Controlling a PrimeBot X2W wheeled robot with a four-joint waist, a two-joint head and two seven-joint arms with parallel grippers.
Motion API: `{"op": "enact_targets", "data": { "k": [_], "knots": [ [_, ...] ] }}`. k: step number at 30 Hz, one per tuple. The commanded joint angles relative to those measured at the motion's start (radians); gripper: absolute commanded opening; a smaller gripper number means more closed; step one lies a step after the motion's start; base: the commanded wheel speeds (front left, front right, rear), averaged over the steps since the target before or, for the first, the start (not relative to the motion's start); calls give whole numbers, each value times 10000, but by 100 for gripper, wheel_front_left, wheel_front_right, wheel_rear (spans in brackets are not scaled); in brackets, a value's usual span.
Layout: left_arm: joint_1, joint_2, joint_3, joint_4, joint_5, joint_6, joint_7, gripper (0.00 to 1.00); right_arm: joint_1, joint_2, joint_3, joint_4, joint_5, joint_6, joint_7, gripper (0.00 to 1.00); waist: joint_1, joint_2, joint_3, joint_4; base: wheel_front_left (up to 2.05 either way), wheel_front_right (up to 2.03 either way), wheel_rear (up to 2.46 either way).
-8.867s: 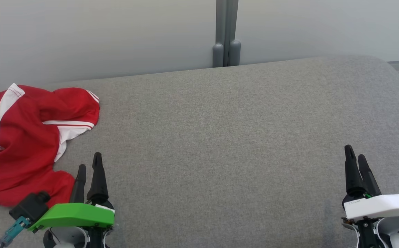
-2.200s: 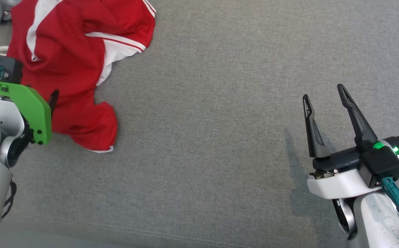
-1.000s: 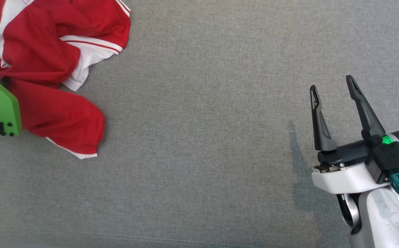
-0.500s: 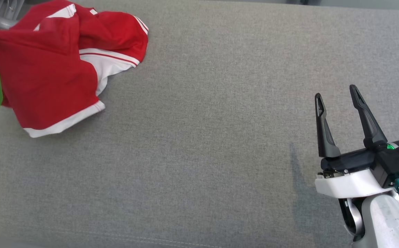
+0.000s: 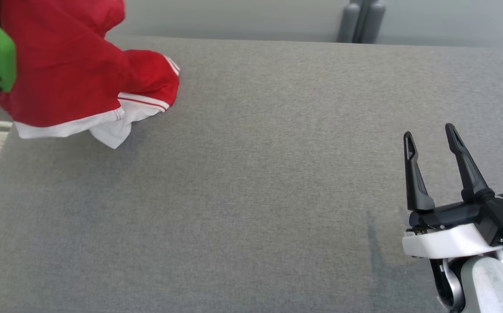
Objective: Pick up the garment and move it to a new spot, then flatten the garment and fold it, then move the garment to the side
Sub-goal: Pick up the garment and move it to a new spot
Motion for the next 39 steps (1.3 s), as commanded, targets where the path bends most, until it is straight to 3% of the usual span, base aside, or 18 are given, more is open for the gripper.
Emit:
{"op": "enact_targets", "data": {
  "k": [1,9,15,23,24,32,34,39],
  "knots": [
    [-185,-94,-52,-116,64,-18,14,0,133,-45,-35,9,114,1,-35,100,0,-1,-378,-415,0,0,0],
    [-233,-1122,-493,-659,-232,0,-85,0,518,-42,-272,48,240,1,-35,100,0,-1,-904,-1321,0,0,0],
    [198,-2336,-656,-594,-652,298,-101,0,690,-42,-414,-4,277,1,-33,100,0,-1,-1095,-2024,0,0,0],
    [1153,-4112,-770,-81,-1047,1234,-753,0,752,-42,-415,-7,379,1,-33,100,0,-1,-1046,-2869,0,0,0],
    [1153,-4112,-770,-81,-1047,1234,-753,0,752,-42,-415,-7,379,1,-33,100,0,-1,-1046,-2869,0,0,0],
    [2120,-5262,-781,1233,-1063,2524,-1609,0,639,-41,-350,-42,430,1,-33,100,0,-1,-733,-3596,0,0,0],
    [2276,-5472,-775,1589,-1140,2684,-1847,0,582,-41,-300,-36,445,1,-35,100,0,-1,-621,-3752,0,0,0],
    [2779,-5885,-900,2822,-1467,2607,-2335,0,352,-41,-19,16,558,1,-33,100,0,-1,-250,-4249,0,0,0]
  ]
}}
